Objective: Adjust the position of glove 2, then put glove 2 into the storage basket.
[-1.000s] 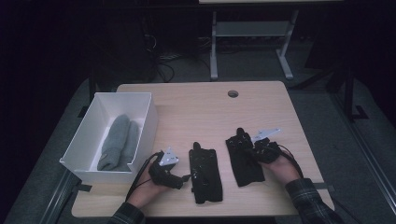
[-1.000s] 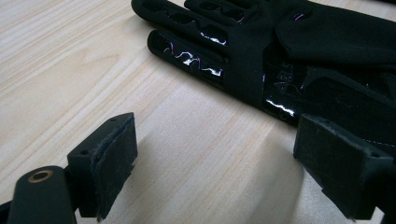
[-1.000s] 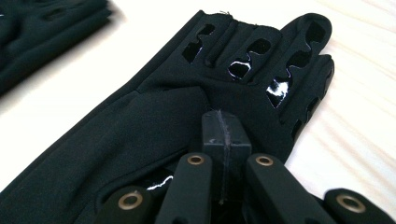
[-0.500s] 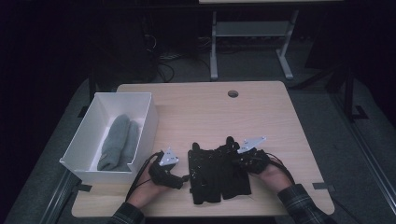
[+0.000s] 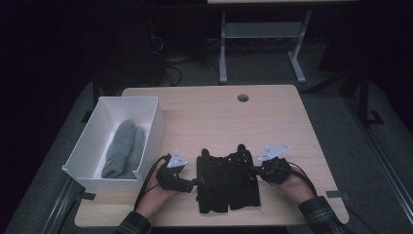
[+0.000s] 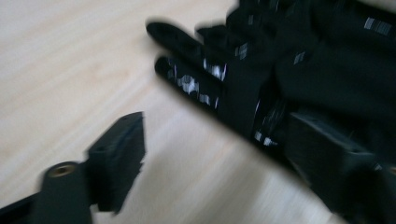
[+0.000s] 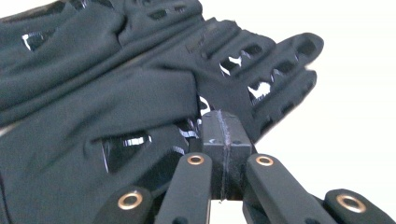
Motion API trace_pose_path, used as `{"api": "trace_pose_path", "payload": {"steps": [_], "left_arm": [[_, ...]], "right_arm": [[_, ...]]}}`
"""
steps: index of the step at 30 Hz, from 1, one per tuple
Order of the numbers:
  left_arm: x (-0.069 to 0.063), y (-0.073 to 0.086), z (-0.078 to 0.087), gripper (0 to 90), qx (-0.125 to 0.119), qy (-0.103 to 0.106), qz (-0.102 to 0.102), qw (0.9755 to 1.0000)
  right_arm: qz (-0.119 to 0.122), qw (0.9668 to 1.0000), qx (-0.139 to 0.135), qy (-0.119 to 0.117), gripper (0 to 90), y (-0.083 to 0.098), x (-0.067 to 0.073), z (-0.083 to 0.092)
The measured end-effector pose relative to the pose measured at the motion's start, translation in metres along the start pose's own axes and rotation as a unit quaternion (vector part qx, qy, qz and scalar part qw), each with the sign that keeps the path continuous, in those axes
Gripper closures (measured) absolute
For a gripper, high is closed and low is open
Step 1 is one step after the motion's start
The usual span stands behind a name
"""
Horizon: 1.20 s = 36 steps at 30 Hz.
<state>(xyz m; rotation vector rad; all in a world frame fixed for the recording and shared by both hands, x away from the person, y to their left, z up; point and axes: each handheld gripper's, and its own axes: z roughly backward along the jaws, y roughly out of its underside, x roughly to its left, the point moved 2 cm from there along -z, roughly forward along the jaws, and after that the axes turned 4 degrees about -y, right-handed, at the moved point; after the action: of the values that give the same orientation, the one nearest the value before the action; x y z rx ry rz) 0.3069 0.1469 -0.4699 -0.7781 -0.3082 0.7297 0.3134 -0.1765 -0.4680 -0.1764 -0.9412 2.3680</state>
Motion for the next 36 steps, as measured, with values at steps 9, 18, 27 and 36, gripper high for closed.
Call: {"api": "trace_pose_path", "payload": {"steps": [9,18,27,36], "left_arm": [[-0.005,-0.005,-0.011,46.4,0.029,0.026,0.027,0.9989],[-0.015,-0.005,-0.015,80.5,0.057,0.039,0.013,0.9975],[-0.006,-0.008,-0.015,88.3,0.062,0.048,0.051,0.9956],[0.004,-0.02,-0.003,88.4,0.034,0.078,0.066,0.9942]], "right_arm": [[-0.005,1.0,0.0,0.001,90.0,0.01,-0.005,0.005],[-0.002,1.0,0.008,-0.004,90.0,0.01,-0.005,-0.001],[0.002,0.9999,0.01,-0.012,90.0,0.01,-0.003,-0.003],[0.004,0.9995,0.011,-0.029,90.0,0.009,0.001,-0.004]]}}
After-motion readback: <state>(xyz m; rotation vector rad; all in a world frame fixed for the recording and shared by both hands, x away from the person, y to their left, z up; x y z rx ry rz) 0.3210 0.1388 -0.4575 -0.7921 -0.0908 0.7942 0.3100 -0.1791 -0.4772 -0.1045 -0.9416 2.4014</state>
